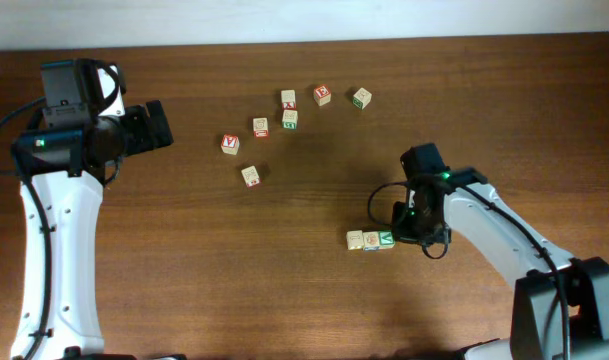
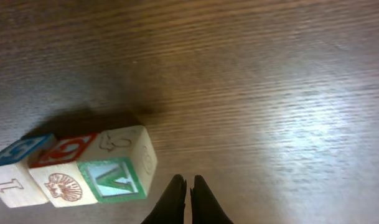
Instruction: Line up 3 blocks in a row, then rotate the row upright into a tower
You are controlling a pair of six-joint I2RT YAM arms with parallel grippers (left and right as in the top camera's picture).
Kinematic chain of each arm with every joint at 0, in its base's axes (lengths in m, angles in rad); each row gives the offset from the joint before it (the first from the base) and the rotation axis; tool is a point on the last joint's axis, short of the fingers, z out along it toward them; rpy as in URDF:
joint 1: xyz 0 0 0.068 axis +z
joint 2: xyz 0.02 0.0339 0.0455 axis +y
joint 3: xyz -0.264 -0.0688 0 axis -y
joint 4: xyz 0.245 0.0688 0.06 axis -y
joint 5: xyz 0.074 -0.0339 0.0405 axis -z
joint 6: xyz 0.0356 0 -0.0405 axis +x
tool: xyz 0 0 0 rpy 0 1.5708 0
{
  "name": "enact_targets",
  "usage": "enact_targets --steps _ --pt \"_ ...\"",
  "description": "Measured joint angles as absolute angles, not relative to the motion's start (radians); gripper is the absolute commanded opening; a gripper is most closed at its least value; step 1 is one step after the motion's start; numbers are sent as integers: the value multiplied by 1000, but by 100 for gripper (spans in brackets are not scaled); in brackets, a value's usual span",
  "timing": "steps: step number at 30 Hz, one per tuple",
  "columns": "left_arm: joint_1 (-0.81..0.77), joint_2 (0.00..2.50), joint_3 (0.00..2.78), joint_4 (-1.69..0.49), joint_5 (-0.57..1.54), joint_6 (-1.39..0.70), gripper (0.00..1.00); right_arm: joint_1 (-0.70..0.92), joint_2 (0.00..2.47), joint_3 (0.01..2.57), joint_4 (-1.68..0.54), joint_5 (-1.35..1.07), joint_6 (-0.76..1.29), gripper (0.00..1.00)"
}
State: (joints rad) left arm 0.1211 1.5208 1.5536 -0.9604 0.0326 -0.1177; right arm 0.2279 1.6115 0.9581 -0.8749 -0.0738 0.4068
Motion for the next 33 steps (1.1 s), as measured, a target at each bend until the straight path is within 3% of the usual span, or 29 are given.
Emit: enact_targets --steps 18,33 --pt "121 1521 1554 -960 33 -118 99 245 1739 957 -752 -359 315 8" --pt "121 1521 1554 -960 33 -118 99 316 1739 983 -680 -377 372 7"
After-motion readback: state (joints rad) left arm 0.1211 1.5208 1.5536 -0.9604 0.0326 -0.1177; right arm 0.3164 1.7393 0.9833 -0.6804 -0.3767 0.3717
